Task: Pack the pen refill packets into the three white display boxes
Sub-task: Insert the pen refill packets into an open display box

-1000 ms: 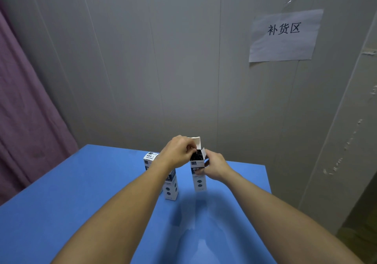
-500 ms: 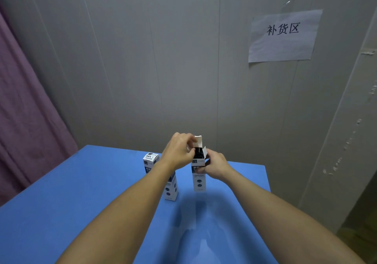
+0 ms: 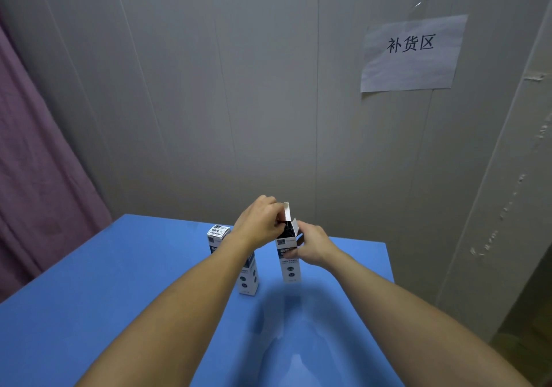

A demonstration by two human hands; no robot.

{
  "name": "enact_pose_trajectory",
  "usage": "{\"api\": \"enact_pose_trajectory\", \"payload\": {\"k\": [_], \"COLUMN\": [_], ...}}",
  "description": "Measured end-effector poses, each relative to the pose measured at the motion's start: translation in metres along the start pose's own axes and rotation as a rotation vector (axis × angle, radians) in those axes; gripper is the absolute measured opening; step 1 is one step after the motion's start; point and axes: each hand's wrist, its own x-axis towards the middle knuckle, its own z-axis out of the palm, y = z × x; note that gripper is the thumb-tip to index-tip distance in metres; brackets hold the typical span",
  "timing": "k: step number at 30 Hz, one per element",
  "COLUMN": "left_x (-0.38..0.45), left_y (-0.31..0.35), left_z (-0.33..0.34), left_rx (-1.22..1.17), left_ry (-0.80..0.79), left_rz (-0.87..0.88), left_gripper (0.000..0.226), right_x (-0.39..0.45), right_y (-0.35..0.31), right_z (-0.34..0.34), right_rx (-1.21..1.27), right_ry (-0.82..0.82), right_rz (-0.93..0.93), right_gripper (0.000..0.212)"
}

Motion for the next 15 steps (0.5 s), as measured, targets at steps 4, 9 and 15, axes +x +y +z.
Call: {"api": "enact_pose_trajectory", "payload": {"k": [4, 9, 15], "left_x": [0.0005, 0.0016, 0.0035], "left_y": [-0.0015, -0.0016, -0.0091], "left_z": [0.0001, 0.0025, -0.0016], "left_rx": [0.002, -0.006, -0.166], "left_ry": [-0.015, -0.028, -0.034], "left_rz": [-0.015, -0.071, -0.134], "left_gripper": [0.009, 0.012, 0.003], "right_x": [0.0019, 0.0045, 0.0035], "right_y": [-0.0006, -0.0032, -0.0021], "right_z": [0.0010, 0.0036, 0.0020], "right_rx": [-0.042, -0.075, -0.030], "right_ry": [-0.018, -0.005, 0.005], "right_rz": [-0.027, -0.044, -0.033], "right_gripper": [0.039, 0.040, 0.043]}}
